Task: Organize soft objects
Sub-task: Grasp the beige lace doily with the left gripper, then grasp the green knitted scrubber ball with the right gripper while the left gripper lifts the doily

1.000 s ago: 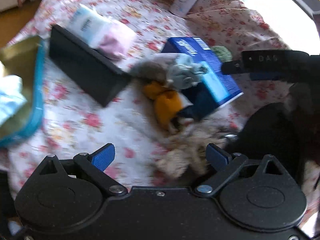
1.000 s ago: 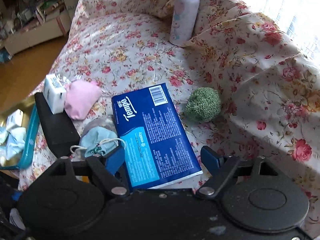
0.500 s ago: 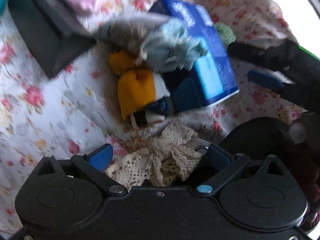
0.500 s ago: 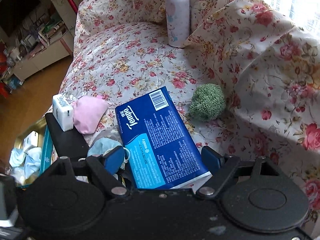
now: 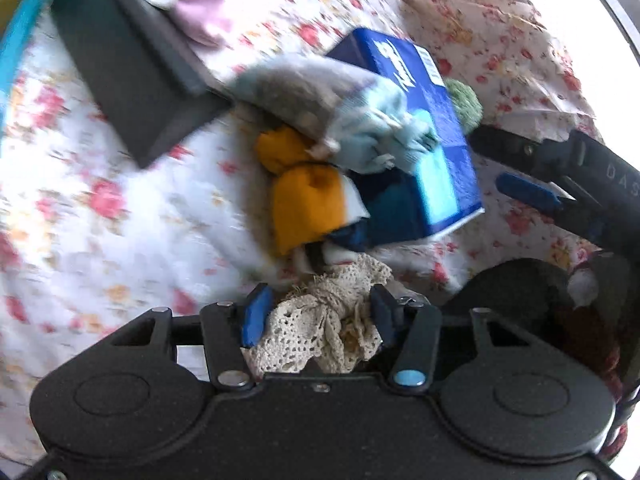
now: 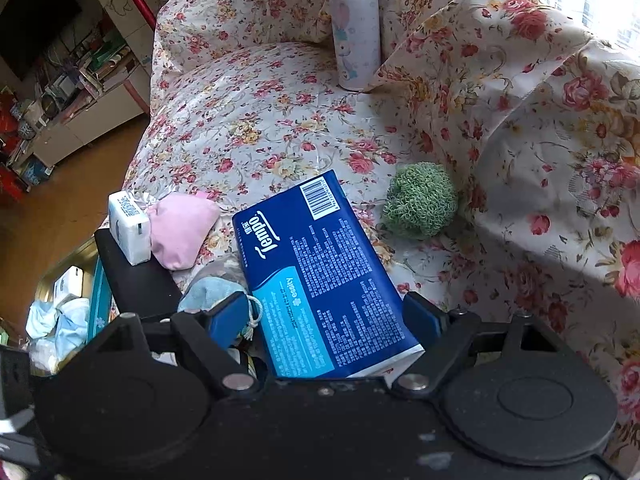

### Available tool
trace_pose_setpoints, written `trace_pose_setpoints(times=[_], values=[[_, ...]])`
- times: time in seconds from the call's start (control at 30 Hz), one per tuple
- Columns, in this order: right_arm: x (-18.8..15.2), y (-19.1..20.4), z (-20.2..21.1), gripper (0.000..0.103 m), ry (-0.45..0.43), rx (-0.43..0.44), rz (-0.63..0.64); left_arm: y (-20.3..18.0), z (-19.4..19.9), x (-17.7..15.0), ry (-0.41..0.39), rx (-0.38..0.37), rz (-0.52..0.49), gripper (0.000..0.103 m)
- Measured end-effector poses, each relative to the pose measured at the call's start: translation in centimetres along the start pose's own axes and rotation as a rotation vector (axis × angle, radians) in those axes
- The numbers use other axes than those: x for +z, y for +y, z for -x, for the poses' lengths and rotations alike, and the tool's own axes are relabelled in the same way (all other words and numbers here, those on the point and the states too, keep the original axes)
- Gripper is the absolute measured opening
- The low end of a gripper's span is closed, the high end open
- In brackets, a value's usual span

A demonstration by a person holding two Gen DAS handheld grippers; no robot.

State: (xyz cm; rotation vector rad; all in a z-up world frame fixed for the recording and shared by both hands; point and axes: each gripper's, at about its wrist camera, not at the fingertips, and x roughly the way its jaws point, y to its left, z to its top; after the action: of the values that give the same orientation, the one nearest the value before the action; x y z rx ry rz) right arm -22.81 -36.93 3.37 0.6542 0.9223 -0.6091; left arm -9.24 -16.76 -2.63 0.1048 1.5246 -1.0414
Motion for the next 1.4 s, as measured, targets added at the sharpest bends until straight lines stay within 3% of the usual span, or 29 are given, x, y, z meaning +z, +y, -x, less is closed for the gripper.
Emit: trace_pose_setpoints(times=[0.1, 0.37, 0.47, 0.53, 0.7, 0.87, 0.97, 1.03, 1.17, 1.27, 1.4], values=[[0.0, 0.1, 0.0, 0.084, 0.001, -0.005, 0.004, 0.8, 1.6, -0.1, -0.019, 0.033, -0.007, 0.051], [0.1, 0.3, 0.0, 0.084, 0.004, -0.02, 0.01, 1.9, 5.0, -0.4, -0.141, 0.232, -0.079, 0.049], [0.1, 0.5, 0.1, 0.084, -0.009, -0.036, 0.018, 2.9, 5.4, -0.3, -0.156, 0.269, -0.078, 0.049], [0.1, 0.5, 0.3, 0.084, -0.02, -0.037, 0.02, 3.2, 5.3, -0.4, -0.156, 0.281, -0.072, 0.054], [0.3, 0.3, 0.7, 0.091, -0.039, -0.057, 0.002, 2.3, 5.4, -1.6, -0.192, 0.287, -0.126, 0.085], [1.8, 0.5, 1.2, 0.103, -0.12, -0.138, -0.012, 0.9, 4.4, -2.5, -0.188, 0.3, -0.204, 0.092], [3.3, 0.6, 0.6, 0.103, -0.181, -0.234, -0.031, 0.5, 3.8, -2.9, -0.174, 0.309, -0.222, 0.092], [4.6, 0.2, -0.8, 0.103, -0.162, -0.277, -0.069, 0.4, 3.5, -3.1, -0.168, 0.311, -0.228, 0.092], [6.9, -1.4, -4.9, 0.097, -0.06, -0.309, -0.171, 0.4, 3.1, -3.3, -0.166, 0.326, -0.238, 0.092], [7.9, -0.2, -6.6, 0.094, -0.054, -0.374, -0.102, 0.7, 2.9, -3.1, -0.159, 0.328, -0.231, 0.092], [8.7, -0.9, -8.3, 0.077, 0.017, -0.358, -0.154, 1.4, 2.3, -2.7, -0.145, 0.335, -0.212, 0.092]])
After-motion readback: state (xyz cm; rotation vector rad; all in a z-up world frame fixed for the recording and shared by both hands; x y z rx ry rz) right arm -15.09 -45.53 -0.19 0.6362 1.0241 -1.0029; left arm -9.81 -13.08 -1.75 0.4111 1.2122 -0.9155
